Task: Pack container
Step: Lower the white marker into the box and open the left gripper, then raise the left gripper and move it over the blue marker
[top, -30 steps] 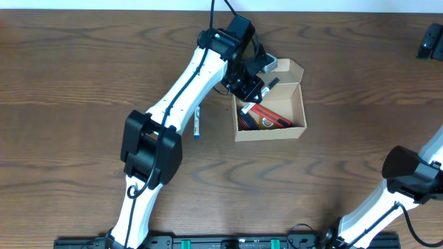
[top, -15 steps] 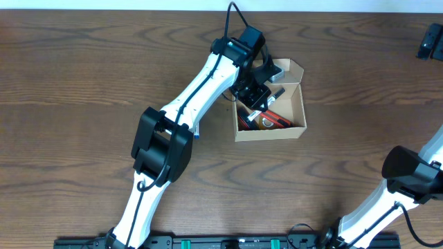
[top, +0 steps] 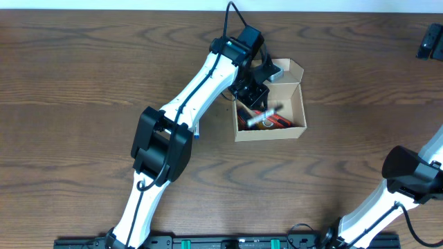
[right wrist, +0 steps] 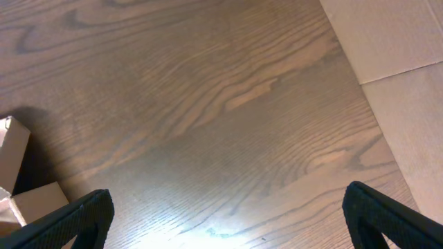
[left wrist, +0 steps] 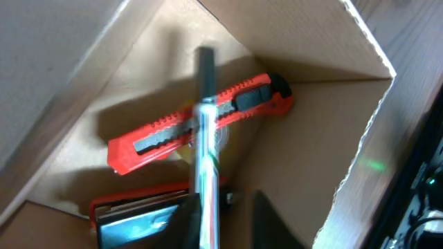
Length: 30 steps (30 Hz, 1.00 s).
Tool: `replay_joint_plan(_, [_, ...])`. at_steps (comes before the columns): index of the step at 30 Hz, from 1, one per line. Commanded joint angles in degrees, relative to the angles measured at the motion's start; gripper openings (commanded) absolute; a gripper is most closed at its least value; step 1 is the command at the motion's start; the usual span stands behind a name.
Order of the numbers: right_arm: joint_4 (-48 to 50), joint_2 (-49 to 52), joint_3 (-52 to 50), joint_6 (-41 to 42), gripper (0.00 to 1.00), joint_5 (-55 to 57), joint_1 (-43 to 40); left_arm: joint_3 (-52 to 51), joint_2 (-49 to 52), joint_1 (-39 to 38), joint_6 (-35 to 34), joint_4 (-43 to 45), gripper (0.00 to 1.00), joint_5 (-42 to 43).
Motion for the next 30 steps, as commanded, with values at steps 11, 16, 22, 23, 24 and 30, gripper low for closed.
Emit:
replay_joint_plan(11, [-0.1, -0.9, 0.8, 0.8, 0.99, -0.2, -0.2, 1.4, 0.4, 0.7, -0.2, -0.2, 0.21, -4.7])
replay_joint_plan(16, [-0.1, -0.9, 0.8, 0.8, 0.99, -0.2, -0.2, 3.8, 0.4, 4.0, -4.1, 0.3, 0.24, -6.7])
replay_joint_plan(22, [-0.1, -0.9, 0.8, 0.8, 0.99, -0.2, -0.2, 12.8, 0.4, 10.5, -10.1, -2.4, 0.20, -16.6])
replay_joint_plan(23, [-0.1, -0.9, 0.8, 0.8, 0.99, -0.2, -0.2, 14.6, 0.4, 11.5, -10.8, -3.5, 0.20, -19.4])
replay_joint_plan(24, [-0.1, -0.9, 0.8, 0.8, 0.99, -0.2, -0.2, 16.3, 0.4, 12.4, -11.1, -5.0, 0.20, -22.1])
replay_joint_plan(30, [-0.1, -0.9, 0.8, 0.8, 0.99, -0.2, -0.2, 20.9, 0.4, 14.5, -12.8, -11.5, 0.20, -30.9])
